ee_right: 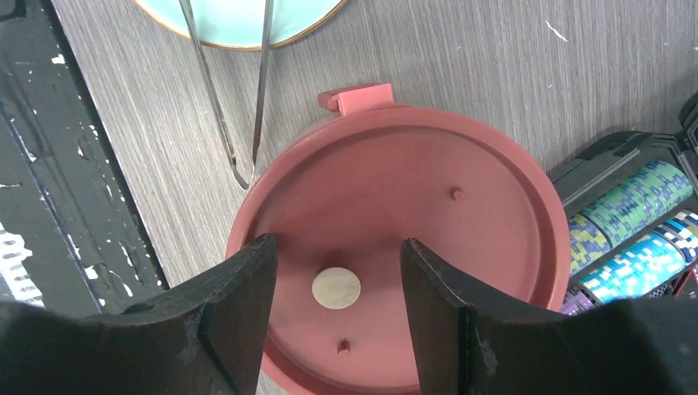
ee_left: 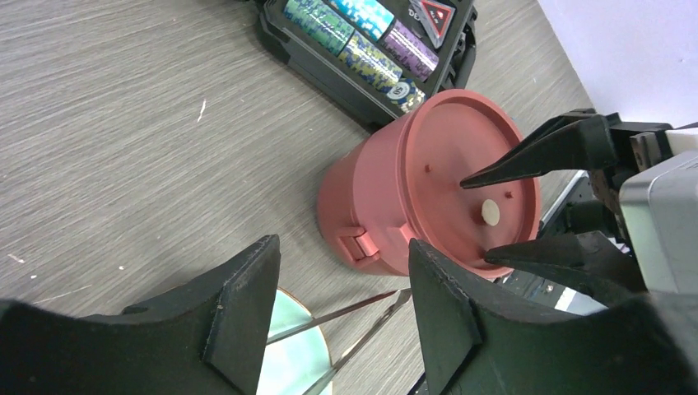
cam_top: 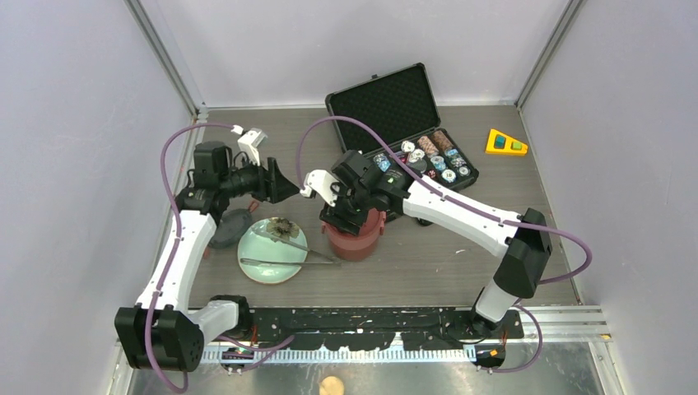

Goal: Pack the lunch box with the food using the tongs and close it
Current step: Close the fastener on the packing box.

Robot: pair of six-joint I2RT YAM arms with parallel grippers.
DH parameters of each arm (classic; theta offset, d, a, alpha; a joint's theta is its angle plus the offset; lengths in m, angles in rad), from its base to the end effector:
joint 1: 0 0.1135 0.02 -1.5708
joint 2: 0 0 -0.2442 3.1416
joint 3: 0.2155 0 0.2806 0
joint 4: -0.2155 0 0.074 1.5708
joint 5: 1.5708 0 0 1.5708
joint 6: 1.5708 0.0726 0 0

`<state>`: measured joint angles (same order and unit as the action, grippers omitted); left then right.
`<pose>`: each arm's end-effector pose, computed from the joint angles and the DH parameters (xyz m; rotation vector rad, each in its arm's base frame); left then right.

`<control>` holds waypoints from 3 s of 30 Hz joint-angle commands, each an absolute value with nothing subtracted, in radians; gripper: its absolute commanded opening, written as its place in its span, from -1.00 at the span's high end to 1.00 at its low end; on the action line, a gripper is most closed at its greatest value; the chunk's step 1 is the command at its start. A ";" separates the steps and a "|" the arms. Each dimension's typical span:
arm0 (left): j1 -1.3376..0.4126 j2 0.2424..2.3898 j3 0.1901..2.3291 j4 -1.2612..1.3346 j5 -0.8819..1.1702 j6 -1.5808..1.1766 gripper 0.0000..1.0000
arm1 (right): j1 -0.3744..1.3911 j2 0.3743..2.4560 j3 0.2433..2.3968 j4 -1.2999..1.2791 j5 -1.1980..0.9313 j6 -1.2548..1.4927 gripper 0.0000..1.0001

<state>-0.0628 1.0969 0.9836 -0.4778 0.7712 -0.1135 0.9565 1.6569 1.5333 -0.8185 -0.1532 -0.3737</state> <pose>0.2886 -0.0689 0.2892 0.3942 2.0742 -0.9312 0.2250 0.3383 0.2647 -1.6235 1.9669 0.4256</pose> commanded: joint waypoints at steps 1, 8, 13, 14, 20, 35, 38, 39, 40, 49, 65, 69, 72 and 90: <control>-0.055 1.077 1.007 -0.431 0.820 -0.166 -0.22 | 0.963 1.680 1.515 -0.848 -0.160 -0.404 -0.21; -0.056 1.094 0.999 -0.428 0.879 -0.174 -0.23 | 0.953 1.710 1.489 -0.912 -0.266 -0.374 -0.20; -0.070 1.124 1.012 -0.441 0.892 -0.137 -0.20 | 0.890 1.741 1.515 -0.967 -0.391 -0.349 -0.18; -0.078 1.130 1.015 -0.443 0.886 -0.128 -0.20 | 0.883 1.749 1.520 -0.976 -0.400 -0.353 -0.18; -0.100 1.175 1.034 -0.458 0.853 -0.108 -0.15 | 0.872 1.798 1.540 -1.007 -0.425 -0.359 -0.18; -0.156 1.178 1.169 -0.530 0.822 0.029 0.00 | 0.722 1.530 1.633 -0.903 -0.450 -0.281 -0.25; -0.217 1.187 1.221 -0.607 0.807 0.151 0.09 | 0.704 1.483 1.569 -0.900 -0.417 -0.298 -0.22; -0.237 1.190 1.234 -0.627 0.810 0.193 0.09 | 0.699 1.471 1.545 -0.896 -0.411 -0.300 -0.22; -0.261 1.193 1.241 -0.645 0.811 0.236 0.09 | 0.693 1.458 1.520 -0.885 -0.411 -0.297 -0.21; -0.417 1.256 1.228 -0.670 0.794 0.475 0.13 | 0.681 1.434 1.404 -0.769 -0.437 -0.225 -0.10; -0.462 1.366 1.014 -0.542 0.687 0.508 0.37 | 0.670 1.497 1.238 -0.709 -0.449 -0.195 0.01; -0.462 1.356 0.980 -0.563 0.703 0.529 0.40 | 0.670 1.506 1.211 -0.725 -0.465 -0.198 0.02; -0.462 1.343 0.978 -0.585 0.703 0.554 0.37 | 0.669 1.500 1.201 -0.731 -0.475 -0.200 0.02; -0.600 1.310 0.798 -0.505 0.492 0.773 0.12 | 0.671 1.507 1.096 -0.746 -0.427 -0.314 0.02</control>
